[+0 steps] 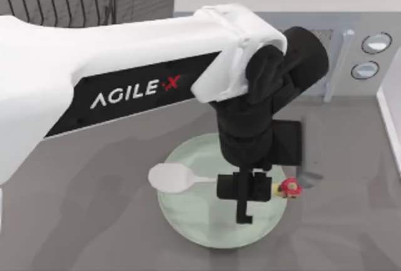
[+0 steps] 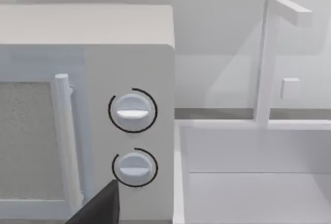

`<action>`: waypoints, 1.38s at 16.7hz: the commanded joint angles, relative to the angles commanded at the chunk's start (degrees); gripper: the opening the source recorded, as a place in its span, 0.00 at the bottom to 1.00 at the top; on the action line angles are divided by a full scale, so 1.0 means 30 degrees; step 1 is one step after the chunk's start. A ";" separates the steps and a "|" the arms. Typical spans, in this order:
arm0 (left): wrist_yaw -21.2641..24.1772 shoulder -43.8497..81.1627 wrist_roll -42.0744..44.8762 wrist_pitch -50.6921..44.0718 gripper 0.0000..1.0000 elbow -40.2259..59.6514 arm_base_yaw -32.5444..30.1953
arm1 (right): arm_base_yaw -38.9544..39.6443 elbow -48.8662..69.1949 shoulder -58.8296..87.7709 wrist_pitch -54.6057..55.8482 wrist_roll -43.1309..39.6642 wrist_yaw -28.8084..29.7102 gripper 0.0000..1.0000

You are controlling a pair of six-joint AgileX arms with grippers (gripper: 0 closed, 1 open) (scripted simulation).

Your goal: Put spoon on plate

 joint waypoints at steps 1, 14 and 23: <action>-0.0108 0.0231 -0.0142 0.0299 0.00 -0.0001 0.0152 | 0.0000 0.0000 0.0000 0.0000 0.0000 0.0000 1.00; -0.0893 0.2689 -0.1162 0.2685 0.00 -0.1010 0.1491 | 0.0000 0.0000 0.0000 0.0000 0.0000 0.0000 1.00; -0.0893 0.2689 -0.1162 0.2685 0.60 -0.1010 0.1491 | 0.0000 0.0000 0.0000 0.0000 0.0000 0.0000 1.00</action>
